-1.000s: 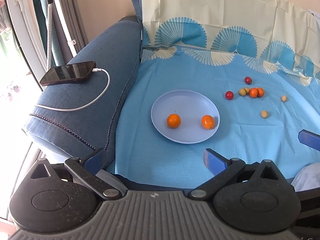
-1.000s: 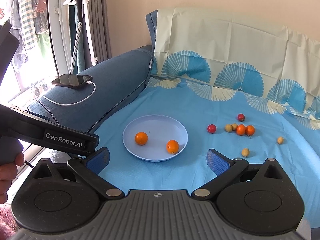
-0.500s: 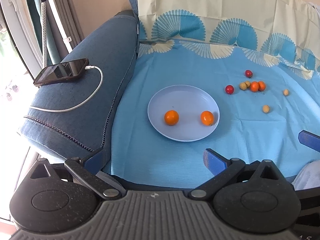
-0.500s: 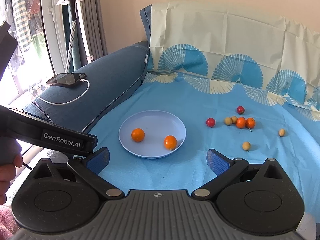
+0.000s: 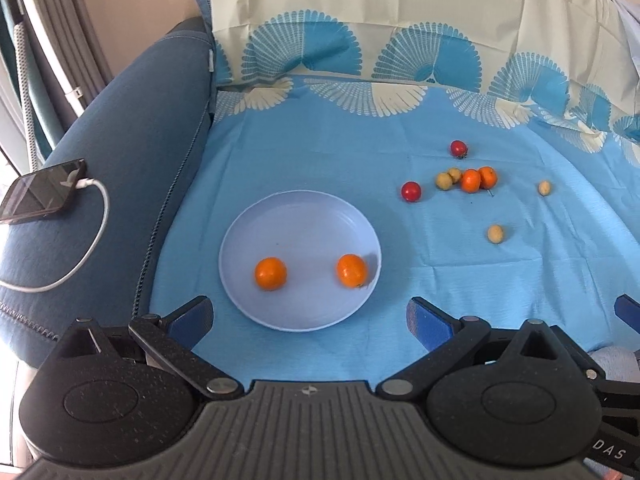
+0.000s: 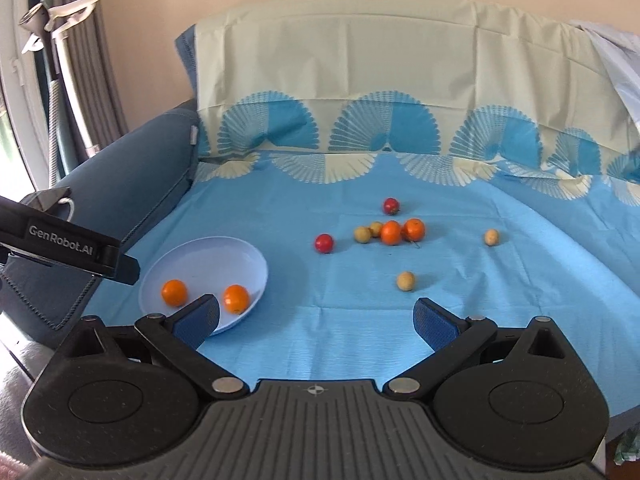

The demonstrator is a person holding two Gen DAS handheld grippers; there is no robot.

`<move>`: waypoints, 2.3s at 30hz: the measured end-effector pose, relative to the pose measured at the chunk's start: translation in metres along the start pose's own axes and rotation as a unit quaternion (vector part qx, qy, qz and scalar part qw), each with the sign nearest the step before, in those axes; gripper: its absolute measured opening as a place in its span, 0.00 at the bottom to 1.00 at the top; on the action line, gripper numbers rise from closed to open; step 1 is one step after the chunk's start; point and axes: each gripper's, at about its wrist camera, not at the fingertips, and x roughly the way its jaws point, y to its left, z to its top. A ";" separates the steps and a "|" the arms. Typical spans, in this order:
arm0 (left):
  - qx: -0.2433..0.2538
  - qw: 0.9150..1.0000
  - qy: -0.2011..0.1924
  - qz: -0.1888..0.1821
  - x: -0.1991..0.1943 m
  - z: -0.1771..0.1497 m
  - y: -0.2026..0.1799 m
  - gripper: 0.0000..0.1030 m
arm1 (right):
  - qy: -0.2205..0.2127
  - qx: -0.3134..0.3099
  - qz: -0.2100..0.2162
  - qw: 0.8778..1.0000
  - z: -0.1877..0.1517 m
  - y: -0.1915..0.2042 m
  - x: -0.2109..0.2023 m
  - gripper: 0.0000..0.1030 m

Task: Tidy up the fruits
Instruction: 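Grasp a red cherry tomato with the left tool while the right tool grasps a mandarin, then carry the tomato and mandarin over the plate with both tools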

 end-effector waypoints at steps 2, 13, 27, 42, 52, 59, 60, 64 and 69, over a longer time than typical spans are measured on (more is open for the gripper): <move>0.010 1.000 0.004 0.001 0.015 0.014 -0.016 1.00 | -0.002 0.014 -0.025 1.000 0.002 -0.022 0.009 0.99; 0.073 0.996 0.052 0.007 0.146 0.094 -0.106 1.00 | -0.020 0.064 -0.111 0.992 0.031 -0.128 0.108 0.99; 0.079 0.989 0.122 0.038 0.305 0.132 -0.137 1.00 | 0.071 0.060 -0.058 0.994 0.064 -0.175 0.325 0.99; 0.034 0.993 0.108 -0.028 0.305 0.136 -0.121 0.73 | 0.072 0.043 0.009 0.996 0.063 -0.170 0.334 0.76; 0.072 0.993 0.073 -0.056 0.256 0.125 -0.142 0.32 | 0.070 -0.051 -0.063 0.994 0.054 -0.151 0.316 0.36; 0.096 0.994 0.045 -0.033 0.193 0.112 -0.148 0.32 | 0.024 -0.012 -0.092 0.995 0.056 -0.161 0.244 0.36; 0.095 0.994 0.045 -0.032 0.185 0.110 -0.147 0.32 | 0.022 -0.009 -0.094 0.995 0.055 -0.161 0.234 0.36; 0.088 0.995 0.041 -0.032 0.148 0.099 -0.135 0.32 | 0.014 0.003 -0.091 0.996 0.049 -0.153 0.187 0.36; 0.081 0.996 0.031 -0.025 0.097 0.076 -0.114 0.32 | 0.007 0.020 -0.067 0.997 0.039 -0.136 0.130 0.36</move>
